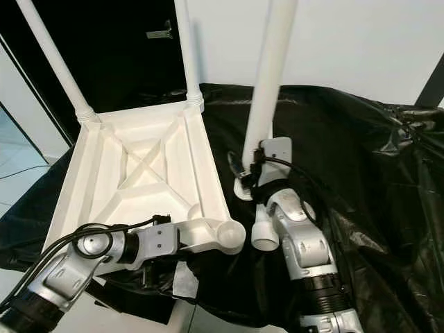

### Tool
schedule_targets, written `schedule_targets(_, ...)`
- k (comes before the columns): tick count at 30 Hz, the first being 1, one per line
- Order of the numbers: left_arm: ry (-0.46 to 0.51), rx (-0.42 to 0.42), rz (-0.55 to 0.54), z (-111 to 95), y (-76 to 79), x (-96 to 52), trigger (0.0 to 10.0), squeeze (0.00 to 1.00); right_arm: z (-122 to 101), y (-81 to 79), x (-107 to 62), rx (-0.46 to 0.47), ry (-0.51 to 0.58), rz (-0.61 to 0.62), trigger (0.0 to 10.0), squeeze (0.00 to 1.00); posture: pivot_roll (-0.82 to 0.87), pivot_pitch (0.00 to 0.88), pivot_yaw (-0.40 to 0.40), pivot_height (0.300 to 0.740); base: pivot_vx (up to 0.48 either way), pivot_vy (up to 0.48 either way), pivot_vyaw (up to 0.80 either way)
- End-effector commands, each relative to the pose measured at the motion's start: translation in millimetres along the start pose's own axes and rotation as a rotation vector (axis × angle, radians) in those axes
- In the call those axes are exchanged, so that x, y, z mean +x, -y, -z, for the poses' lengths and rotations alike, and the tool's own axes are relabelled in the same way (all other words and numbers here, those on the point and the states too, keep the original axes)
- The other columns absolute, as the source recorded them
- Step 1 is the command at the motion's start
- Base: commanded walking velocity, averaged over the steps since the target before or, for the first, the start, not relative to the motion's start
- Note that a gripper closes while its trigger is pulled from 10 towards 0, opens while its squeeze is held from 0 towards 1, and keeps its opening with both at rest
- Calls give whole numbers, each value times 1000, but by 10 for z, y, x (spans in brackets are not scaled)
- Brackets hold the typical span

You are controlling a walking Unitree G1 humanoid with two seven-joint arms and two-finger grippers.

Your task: Building children table

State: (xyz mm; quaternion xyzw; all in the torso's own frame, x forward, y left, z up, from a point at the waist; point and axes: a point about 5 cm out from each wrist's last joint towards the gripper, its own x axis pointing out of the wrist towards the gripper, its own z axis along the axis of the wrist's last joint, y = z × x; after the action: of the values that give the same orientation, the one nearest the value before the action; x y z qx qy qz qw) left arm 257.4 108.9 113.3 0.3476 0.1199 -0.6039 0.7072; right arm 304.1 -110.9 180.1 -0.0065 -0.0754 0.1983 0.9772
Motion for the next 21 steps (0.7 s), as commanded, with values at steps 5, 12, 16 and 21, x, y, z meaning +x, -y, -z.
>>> schedule_targets(5, -31, 60, -243, -55, -209, 124, 10000, 0, -57, -243, -22, -8, 31, -101, 10000, 0, 7, 0, 53, 740, 0, 0, 0)
schedule_targets(12, -95, 55, -321, 29, -383, 99, 10000, 369, -32, -331, -73, 0, 24, -114, 10000, 0, 4, 0, 59, 740, 0, 0, 0)
schedule_targets(16, -97, 69, -327, 26, -399, 82, 10000, 0, -33, -334, -79, 4, 24, -108, 10000, 0, 2, 0, 61, 740, 0, 0, 0)
schedule_targets(21, -32, 36, -287, -30, -373, -21, 10000, 0, -61, -335, -135, 17, 23, -85, 10000, 0, 2, 0, 62, 740, 0, 0, 0)
